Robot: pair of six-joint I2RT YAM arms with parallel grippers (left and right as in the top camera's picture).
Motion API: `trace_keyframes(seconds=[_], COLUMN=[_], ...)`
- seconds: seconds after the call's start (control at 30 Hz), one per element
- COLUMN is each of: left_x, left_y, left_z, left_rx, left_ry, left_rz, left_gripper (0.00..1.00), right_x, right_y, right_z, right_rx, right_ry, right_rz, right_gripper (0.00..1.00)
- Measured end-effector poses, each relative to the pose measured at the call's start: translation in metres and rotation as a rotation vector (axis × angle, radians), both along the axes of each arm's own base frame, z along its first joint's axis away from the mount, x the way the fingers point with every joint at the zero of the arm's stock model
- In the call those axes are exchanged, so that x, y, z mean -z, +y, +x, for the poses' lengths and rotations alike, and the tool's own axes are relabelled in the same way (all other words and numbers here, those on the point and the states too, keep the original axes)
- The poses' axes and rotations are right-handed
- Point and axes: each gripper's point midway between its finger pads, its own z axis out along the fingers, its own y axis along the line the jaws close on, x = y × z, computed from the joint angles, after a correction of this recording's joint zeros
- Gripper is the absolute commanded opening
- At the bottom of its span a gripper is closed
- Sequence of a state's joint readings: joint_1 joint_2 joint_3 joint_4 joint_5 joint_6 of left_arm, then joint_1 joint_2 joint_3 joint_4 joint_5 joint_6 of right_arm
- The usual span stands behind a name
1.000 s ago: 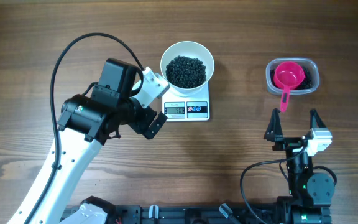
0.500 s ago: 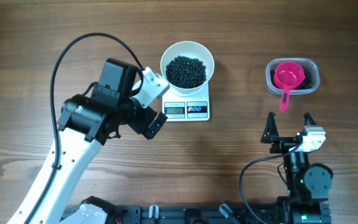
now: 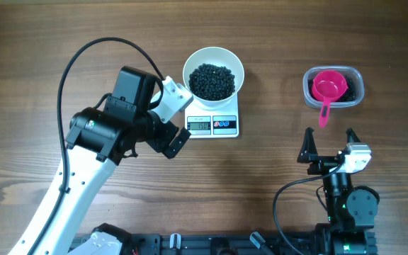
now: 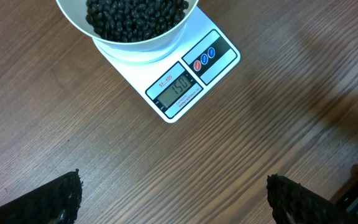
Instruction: Scoop item into bowl and weigh 150g on scale
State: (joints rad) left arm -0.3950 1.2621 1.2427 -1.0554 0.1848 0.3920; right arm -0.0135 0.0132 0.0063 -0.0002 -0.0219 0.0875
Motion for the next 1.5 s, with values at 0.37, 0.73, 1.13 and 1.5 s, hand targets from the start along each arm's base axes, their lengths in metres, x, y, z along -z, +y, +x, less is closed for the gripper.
trace_keyframes(seconds=[0.37, 0.73, 1.13, 1.5], left_x=[-0.011, 0.083, 0.029, 0.002], left_y=[0.007, 0.087, 0.066, 0.098], left_z=[-0.016, -0.121, -0.094, -0.028], left_rx=[0.0, -0.229, -0.145, -0.416], left_ry=[-0.056, -0.177, -0.572, -0.917], left_rz=[-0.023, -0.071, -0.288, -0.444], left_gripper=[1.0, 0.93, 1.0, 1.0], right_x=[0.0, 0.0, 0.0, 0.0], right_y=[0.0, 0.0, 0.0, 0.0], right_z=[0.0, 0.0, 0.0, 0.0], right_rx=[0.0, 0.0, 0.0, 0.0], right_ry=[0.0, 0.001, 0.0, 0.001], right_rz=[0.0, 0.0, 0.0, 0.0], right_gripper=[1.0, 1.0, 1.0, 1.0])
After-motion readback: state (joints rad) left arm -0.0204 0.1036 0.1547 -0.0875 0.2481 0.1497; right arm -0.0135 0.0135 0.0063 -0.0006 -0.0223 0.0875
